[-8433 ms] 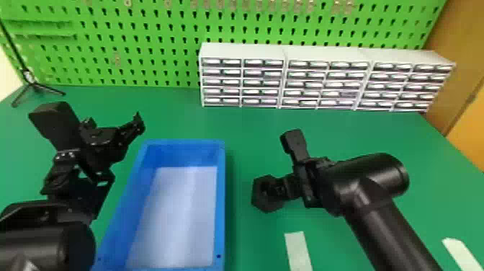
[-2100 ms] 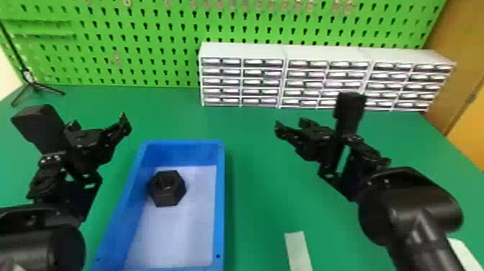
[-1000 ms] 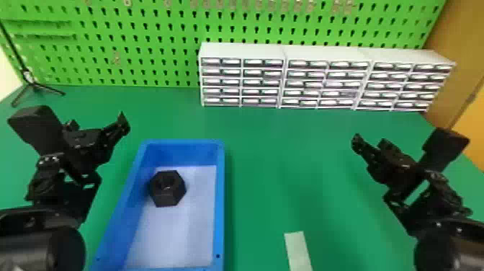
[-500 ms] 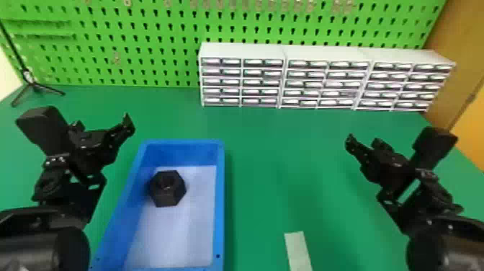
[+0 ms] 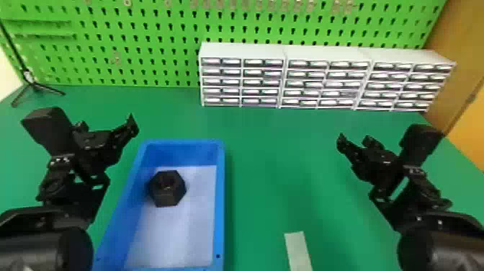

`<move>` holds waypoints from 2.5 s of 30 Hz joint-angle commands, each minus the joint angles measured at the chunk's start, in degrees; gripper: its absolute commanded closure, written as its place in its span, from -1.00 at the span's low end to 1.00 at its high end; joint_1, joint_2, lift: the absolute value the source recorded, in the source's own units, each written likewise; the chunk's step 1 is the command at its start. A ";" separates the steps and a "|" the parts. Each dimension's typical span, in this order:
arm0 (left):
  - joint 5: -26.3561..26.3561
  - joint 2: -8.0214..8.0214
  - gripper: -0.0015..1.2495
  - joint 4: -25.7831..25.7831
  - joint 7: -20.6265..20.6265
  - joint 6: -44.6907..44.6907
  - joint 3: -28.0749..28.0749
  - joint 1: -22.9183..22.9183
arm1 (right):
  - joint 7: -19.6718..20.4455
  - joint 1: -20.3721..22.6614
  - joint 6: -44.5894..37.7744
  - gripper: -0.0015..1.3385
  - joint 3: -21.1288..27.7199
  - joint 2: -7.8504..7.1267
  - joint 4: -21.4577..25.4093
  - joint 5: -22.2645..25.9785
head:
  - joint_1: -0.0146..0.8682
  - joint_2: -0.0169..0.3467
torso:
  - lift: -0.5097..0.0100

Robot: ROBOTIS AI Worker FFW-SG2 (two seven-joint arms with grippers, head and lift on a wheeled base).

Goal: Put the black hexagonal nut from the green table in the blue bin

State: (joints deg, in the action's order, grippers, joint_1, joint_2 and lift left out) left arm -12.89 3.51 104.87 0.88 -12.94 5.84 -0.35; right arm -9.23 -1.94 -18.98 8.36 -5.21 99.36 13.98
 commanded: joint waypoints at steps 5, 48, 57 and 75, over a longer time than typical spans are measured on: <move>-0.03 0.00 -0.80 -0.37 0.00 0.46 -0.31 0.00 | 0.00 0.27 0.00 -0.21 -0.02 0.29 -1.19 1.40 | 0.60 -0.86 | 0.59; 0.49 0.09 -0.80 -0.89 1.05 2.30 -1.27 0.26 | 0.00 0.35 -0.70 -0.22 -1.16 -0.23 -0.49 2.64 | 0.60 -0.86 | 0.59; 0.32 0.09 -0.80 -0.98 1.05 2.30 -1.19 0.26 | 0.00 0.53 -1.05 -0.22 -1.16 -0.15 -0.05 2.72 | 0.60 -0.86 | 0.59; 0.14 0.09 -0.80 -0.98 1.05 2.30 -1.19 0.17 | 0.00 0.71 -1.05 -0.22 -1.16 -0.15 0.13 2.72 | 0.60 -0.86 | 0.59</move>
State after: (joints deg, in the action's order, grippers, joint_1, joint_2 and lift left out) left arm -12.74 3.60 103.89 1.93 -10.60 4.66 -0.18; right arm -9.23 -1.23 -20.04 7.20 -5.36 99.49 16.70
